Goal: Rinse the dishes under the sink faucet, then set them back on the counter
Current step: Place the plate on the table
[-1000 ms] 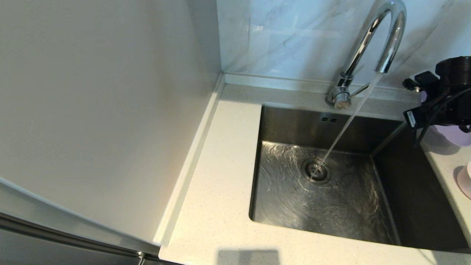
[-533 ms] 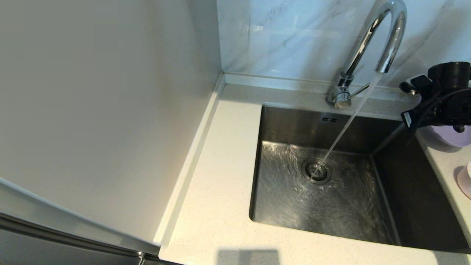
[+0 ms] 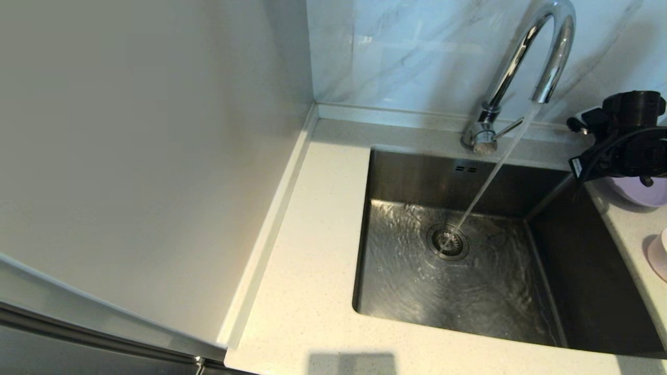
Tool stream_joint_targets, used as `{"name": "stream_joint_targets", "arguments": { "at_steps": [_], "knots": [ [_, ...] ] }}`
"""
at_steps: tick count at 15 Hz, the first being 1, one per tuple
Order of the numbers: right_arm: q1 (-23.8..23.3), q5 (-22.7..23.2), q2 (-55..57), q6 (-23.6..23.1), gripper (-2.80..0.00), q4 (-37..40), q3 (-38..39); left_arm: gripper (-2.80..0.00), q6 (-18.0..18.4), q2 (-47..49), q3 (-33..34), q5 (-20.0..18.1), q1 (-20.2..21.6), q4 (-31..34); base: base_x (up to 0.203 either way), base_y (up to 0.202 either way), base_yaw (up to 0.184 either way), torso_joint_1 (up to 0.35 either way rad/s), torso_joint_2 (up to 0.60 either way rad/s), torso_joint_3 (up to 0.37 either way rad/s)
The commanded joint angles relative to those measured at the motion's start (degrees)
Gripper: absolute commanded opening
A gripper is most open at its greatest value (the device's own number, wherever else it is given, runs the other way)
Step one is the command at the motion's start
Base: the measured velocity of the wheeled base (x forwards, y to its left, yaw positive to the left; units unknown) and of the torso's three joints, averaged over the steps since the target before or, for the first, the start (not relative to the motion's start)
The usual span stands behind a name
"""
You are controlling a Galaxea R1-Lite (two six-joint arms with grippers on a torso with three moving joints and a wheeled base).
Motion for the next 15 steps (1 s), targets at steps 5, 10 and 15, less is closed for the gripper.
{"name": "stream_joint_targets", "arguments": {
  "at_steps": [5, 10, 15],
  "knots": [
    [-0.2, -1.1, 1.2, 0.1, 0.00, 0.0, -0.5, -2.80, 0.0, 0.0, 0.0, 0.0, 0.0, 0.0, 0.000, 0.000, 0.000, 0.000, 0.00, 0.000],
    [-0.2, -1.7, 1.2, 0.3, 0.00, -0.2, -0.6, -2.80, 0.0, 0.0, 0.0, 0.0, 0.0, 0.0, 0.000, 0.000, 0.000, 0.000, 0.00, 0.000],
    [-0.1, -1.4, -4.9, 3.8, 0.00, 2.1, 1.1, -2.80, 0.0, 0.0, 0.0, 0.0, 0.0, 0.0, 0.000, 0.000, 0.000, 0.000, 0.00, 0.000]
  ]
}}
